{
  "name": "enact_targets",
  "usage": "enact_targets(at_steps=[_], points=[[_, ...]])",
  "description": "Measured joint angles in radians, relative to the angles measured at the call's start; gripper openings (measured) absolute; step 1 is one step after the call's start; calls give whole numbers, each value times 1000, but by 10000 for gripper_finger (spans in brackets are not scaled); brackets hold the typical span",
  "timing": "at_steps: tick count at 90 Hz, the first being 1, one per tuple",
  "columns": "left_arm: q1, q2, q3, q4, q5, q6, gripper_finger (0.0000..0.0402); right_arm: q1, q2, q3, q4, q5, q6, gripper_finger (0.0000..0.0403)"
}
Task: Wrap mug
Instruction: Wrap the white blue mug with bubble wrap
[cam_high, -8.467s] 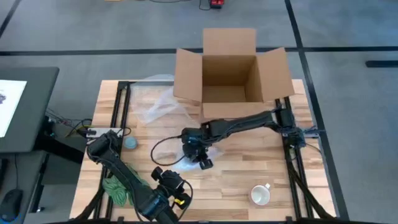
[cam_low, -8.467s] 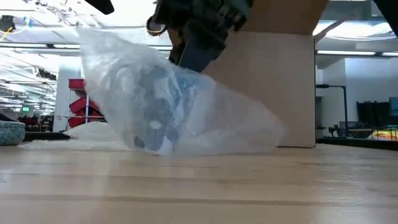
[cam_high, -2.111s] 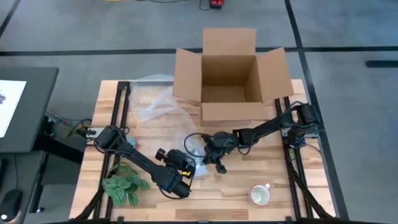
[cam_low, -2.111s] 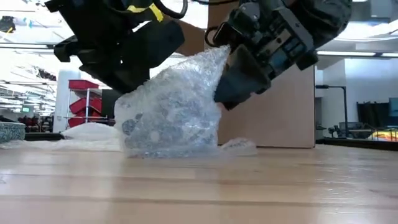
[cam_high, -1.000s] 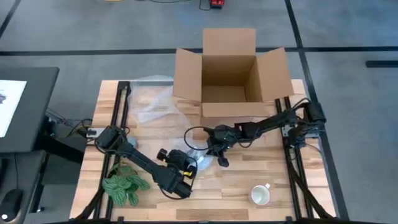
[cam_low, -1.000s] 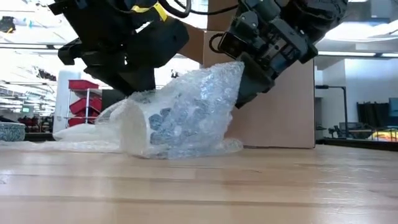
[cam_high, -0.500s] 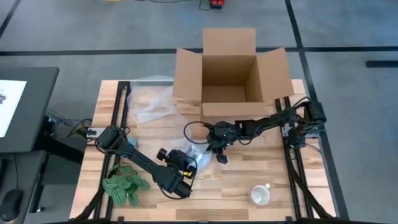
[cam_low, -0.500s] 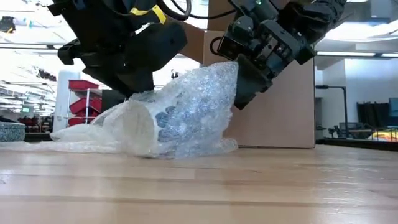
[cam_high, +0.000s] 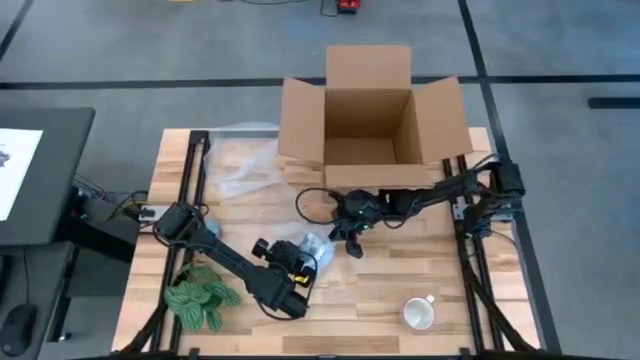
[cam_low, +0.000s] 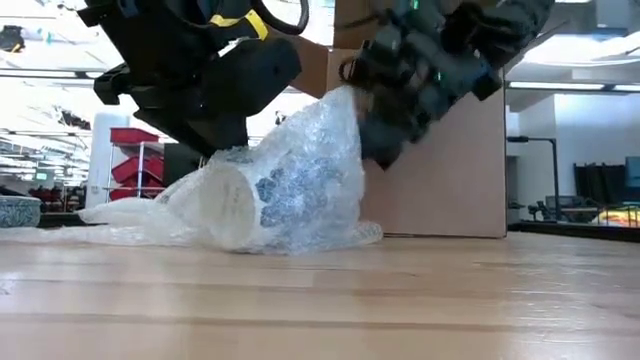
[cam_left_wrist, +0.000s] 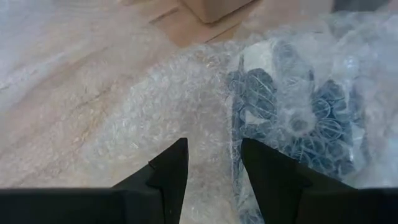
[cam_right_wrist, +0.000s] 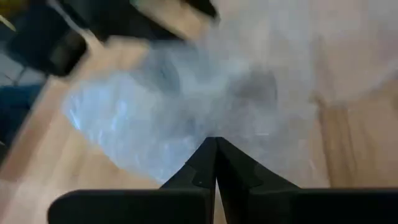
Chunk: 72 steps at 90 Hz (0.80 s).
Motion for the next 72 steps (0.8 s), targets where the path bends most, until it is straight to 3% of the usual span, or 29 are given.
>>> enact_targets(at_steps=[14, 44, 72], points=[[0, 0, 0, 4, -1, 1, 141, -21, 89, 3, 103, -17, 0, 0], [0, -6, -146, 177, -56, -41, 141, -1, 173, 2, 250, -260, 3, 0], [-3, -3, -162, 227, -62, -29, 141, 99, 140, 2, 229, -252, -27, 0]])
